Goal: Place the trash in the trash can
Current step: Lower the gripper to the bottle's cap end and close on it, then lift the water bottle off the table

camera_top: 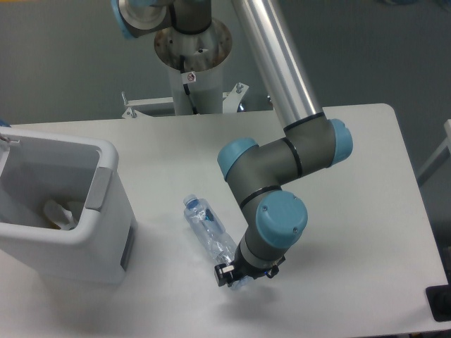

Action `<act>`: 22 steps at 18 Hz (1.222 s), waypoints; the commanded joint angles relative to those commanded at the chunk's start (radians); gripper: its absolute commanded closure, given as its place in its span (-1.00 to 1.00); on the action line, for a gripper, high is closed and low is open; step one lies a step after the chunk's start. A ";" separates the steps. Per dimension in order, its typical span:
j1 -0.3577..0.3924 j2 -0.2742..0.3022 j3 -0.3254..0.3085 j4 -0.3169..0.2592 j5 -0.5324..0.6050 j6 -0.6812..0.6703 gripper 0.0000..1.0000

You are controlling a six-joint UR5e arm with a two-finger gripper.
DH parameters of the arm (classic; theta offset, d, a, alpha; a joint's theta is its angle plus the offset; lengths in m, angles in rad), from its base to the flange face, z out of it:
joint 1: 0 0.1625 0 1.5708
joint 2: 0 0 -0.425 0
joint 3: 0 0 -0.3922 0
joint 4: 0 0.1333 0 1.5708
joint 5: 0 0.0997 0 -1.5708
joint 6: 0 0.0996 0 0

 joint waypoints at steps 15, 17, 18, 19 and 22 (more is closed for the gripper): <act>0.049 0.218 0.034 0.227 -0.138 0.002 -0.19; 0.048 0.248 0.035 0.271 -0.187 0.002 -0.19; 0.046 0.262 0.034 0.290 -0.211 0.002 -0.19; 0.043 0.275 0.034 0.299 -0.230 0.002 -0.19; 0.037 0.302 0.034 0.305 -0.261 0.017 -0.19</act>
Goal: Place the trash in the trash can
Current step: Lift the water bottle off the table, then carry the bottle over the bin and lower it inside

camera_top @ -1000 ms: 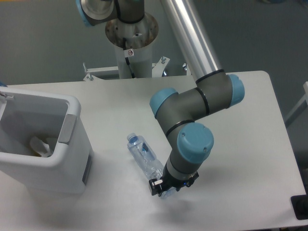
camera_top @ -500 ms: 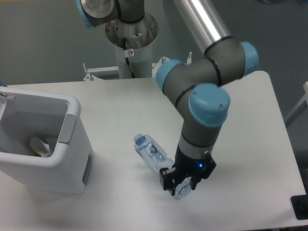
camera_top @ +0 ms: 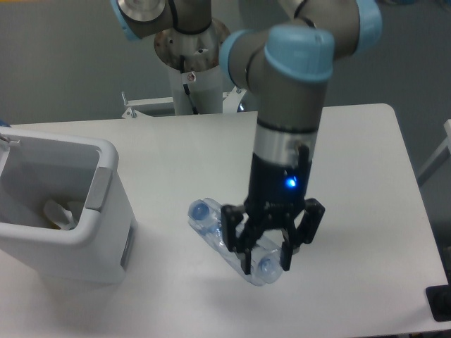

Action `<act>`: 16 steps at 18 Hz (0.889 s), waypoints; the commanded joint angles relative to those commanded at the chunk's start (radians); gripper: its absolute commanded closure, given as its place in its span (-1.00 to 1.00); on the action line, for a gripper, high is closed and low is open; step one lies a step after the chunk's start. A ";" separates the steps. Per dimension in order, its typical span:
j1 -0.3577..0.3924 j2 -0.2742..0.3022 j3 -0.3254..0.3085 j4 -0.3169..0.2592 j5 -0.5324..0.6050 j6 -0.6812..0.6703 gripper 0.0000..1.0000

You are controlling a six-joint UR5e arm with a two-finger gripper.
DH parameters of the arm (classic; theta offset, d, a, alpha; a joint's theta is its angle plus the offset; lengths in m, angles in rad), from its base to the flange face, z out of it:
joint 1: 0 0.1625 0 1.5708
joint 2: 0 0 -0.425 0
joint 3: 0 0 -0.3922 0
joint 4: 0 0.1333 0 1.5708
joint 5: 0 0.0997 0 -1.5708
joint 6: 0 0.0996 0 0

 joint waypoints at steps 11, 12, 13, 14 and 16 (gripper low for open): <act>-0.038 0.114 0.008 0.046 -0.114 0.018 -0.19; -0.055 0.114 0.008 0.057 -0.114 0.017 -0.19; -0.073 0.115 0.008 0.058 -0.114 0.012 -0.19; -0.092 0.118 0.005 0.058 -0.114 0.012 -0.19; -0.141 0.118 0.003 0.060 -0.114 0.011 -0.19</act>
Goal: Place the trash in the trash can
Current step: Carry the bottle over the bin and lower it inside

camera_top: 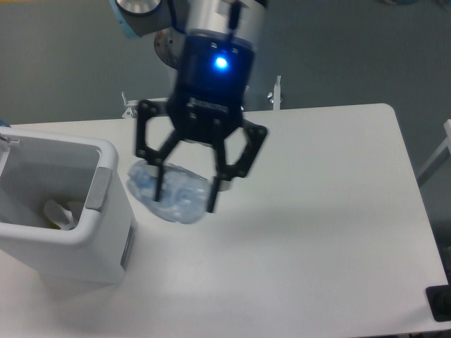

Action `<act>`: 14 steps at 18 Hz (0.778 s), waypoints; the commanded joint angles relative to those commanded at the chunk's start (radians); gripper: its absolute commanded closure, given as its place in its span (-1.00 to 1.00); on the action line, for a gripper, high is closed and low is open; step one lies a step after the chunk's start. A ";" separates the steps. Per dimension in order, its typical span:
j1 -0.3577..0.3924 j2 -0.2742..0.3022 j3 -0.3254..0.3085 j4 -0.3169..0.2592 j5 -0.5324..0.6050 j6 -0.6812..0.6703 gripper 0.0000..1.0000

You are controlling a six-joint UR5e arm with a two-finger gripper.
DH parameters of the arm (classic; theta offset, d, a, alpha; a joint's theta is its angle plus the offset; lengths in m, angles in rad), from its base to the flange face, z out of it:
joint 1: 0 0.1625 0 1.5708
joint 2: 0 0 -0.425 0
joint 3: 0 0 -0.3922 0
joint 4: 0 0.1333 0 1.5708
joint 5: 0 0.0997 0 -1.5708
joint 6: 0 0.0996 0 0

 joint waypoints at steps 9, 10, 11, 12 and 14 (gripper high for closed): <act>-0.137 -0.009 -0.032 0.034 0.003 0.035 -0.20; -0.149 -0.006 -0.041 0.034 0.005 0.043 -0.22; -0.158 -0.003 -0.055 0.034 0.008 0.057 -0.27; -0.160 -0.002 -0.072 0.034 0.009 0.075 -0.28; -0.161 -0.008 -0.083 0.034 0.011 0.087 -0.28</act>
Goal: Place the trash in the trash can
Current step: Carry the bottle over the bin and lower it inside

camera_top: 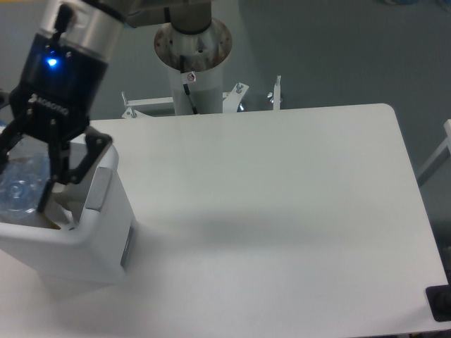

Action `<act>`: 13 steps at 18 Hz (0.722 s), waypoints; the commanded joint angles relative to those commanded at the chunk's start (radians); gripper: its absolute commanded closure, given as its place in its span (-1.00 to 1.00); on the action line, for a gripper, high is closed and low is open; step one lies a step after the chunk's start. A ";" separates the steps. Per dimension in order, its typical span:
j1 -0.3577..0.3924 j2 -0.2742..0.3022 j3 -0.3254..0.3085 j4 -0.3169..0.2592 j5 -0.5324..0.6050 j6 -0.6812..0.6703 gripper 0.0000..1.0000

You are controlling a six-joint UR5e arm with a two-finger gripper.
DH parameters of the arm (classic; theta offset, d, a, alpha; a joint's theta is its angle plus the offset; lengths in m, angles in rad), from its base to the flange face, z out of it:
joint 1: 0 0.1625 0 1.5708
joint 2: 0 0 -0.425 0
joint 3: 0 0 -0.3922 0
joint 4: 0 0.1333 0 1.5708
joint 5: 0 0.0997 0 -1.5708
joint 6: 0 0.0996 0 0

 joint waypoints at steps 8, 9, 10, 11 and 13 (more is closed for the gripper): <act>-0.018 0.000 -0.020 0.002 0.002 0.012 -0.84; -0.018 0.001 -0.021 0.000 0.002 0.024 -1.00; -0.018 0.005 -0.022 0.000 0.002 0.025 -1.00; -0.018 0.006 -0.022 0.000 0.002 0.025 -1.00; -0.017 0.009 -0.020 0.000 0.003 0.025 -1.00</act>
